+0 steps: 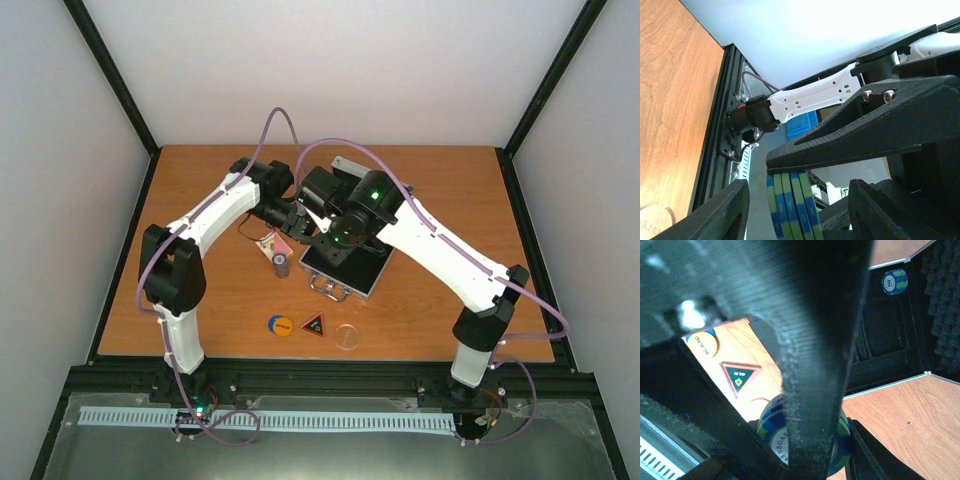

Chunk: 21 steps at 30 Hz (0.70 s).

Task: Pack up texas hold em set

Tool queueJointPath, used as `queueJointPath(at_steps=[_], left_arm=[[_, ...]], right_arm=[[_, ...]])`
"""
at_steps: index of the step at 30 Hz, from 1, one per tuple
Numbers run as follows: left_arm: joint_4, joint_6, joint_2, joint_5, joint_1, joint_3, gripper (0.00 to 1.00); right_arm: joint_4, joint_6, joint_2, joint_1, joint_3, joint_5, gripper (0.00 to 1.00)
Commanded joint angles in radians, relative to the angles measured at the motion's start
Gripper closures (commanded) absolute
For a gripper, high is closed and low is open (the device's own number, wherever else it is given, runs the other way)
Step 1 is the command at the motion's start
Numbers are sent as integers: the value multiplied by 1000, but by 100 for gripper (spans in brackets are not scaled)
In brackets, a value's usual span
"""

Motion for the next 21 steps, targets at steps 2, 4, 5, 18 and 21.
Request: queueJointPath(at_steps=[2,4,5,18,21], left_arm=[[-150,30,-42,165,-49,31,42],[-152,32,-45,163,-50,32,39],[-150,32,-47,163,-49,32,38],[481,-689,-256,-404,-14,-170,32],[444,-678,-235,-447,-14,-157,36]], right_arm=[[108,50,82,-91,14,239,97],[111,49,89,-91,16,237,97],[114,47,93,-91,20,237,97],[122,40,106,-92,31,207,97],[126,37,105,-94,29,202,97]])
